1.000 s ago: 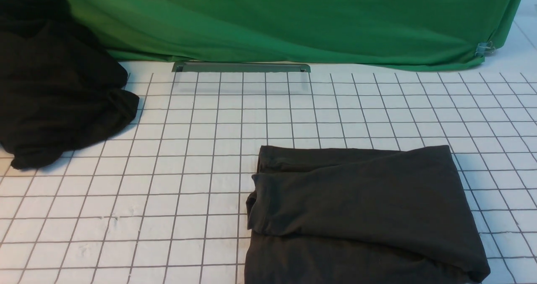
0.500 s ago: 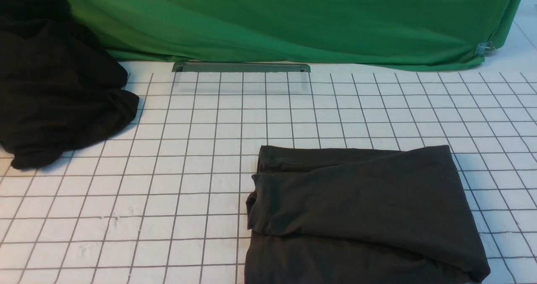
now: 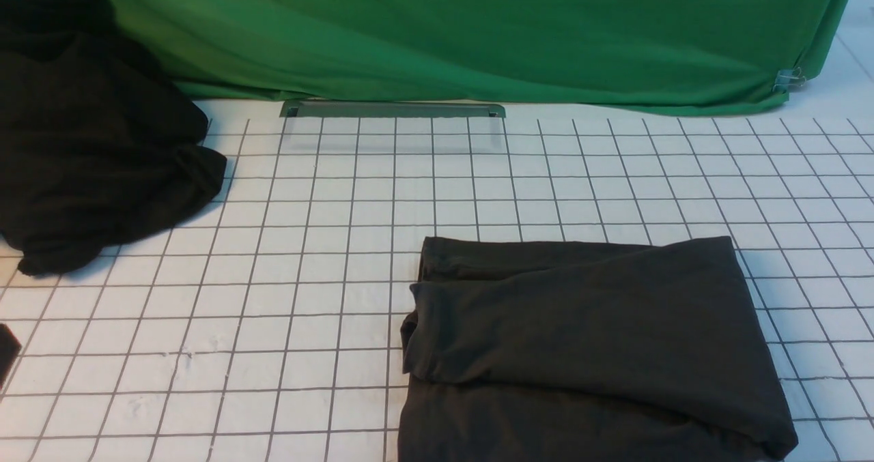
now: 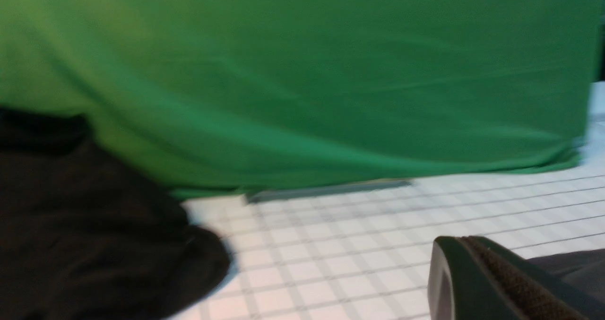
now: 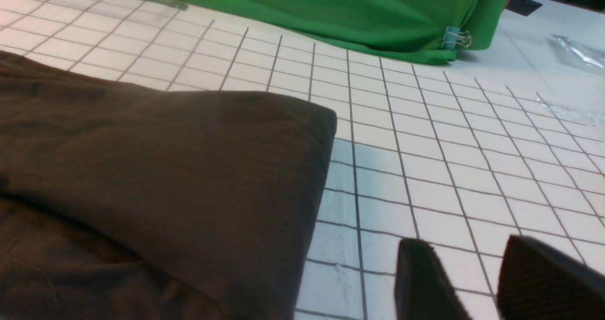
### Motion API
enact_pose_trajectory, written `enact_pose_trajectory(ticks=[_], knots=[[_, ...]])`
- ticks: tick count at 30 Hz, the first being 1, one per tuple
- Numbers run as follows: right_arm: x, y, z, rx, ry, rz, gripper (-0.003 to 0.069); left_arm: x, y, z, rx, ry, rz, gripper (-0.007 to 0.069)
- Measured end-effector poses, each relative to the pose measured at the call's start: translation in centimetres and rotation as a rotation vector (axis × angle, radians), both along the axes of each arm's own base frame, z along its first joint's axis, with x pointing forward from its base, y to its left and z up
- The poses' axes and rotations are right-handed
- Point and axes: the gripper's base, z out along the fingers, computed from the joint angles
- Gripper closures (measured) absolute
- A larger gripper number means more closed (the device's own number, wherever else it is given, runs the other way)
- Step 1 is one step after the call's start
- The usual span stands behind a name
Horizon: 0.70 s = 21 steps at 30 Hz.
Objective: Fold a long-sleeved shirt over a white checkered tablecloth.
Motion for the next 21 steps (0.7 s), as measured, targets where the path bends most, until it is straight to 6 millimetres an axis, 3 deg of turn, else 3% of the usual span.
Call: enact_pose_trajectory(ticks=[4,9,21], knots=[[0.0,0.0,0.0,0.0,0.0,0.0,0.0419,0.4,0.7,-2.9,-0.011,0.07,0.146,0.0623],[0.0,0.0,0.0,0.0,0.0,0.0,0.0419,0.7,1.0,-5.2,-0.054,0.147,0.191,0.0623],[0.0,0.0,0.0,0.0,0.0,0.0,0.0418,0.7,0.5,-6.0,-0.06,0.218,0.11,0.0623]])
